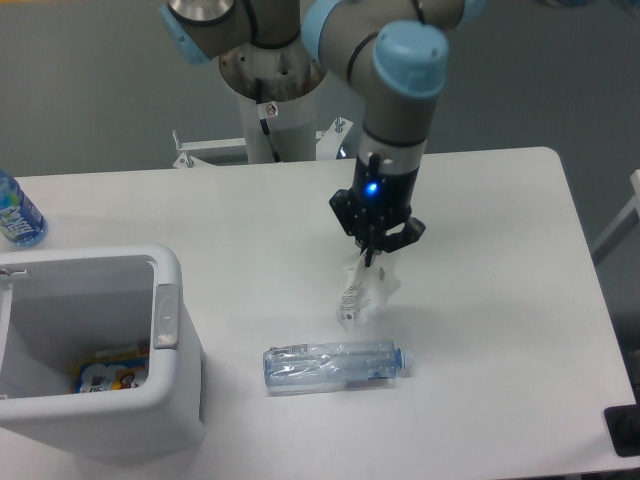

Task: Place the trash in the trash can
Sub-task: 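Close the gripper on the bag's top and lift it, then carry the held bag over the white trash bin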

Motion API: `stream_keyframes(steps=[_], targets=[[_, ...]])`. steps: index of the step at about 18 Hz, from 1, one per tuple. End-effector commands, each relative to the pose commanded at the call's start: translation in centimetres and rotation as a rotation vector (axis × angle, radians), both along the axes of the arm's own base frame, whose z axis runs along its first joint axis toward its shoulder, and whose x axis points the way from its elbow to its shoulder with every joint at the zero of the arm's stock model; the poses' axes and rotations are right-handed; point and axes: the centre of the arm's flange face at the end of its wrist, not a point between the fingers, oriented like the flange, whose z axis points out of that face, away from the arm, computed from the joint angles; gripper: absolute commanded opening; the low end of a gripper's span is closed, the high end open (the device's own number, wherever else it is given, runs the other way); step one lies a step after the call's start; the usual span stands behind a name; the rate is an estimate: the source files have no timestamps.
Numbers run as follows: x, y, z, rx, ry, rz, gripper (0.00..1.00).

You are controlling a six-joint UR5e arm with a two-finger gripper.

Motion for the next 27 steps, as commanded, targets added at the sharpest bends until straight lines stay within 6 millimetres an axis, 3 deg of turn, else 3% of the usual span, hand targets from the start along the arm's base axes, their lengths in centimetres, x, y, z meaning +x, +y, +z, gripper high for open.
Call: stream_keyframes(steps=[3,6,11,16,20,27], targets=[[-1.1,0.2,3.9,0.091,-0.033,0.101,0.00],[-1.5,0.6,5.8,0.144,-0.081,0.175,0.00],[-1.0,1.4,7.5,0.199,-0.135,0.257,0.00],[0.0,2.0,7.9,0.218,-0.205,0.348,0.00],[3.3,3.5,9.8,0.240,-0.226,0.344,0.00],[13.2,9.2,10.7,0.231,-0.238,0.154,0.00]])
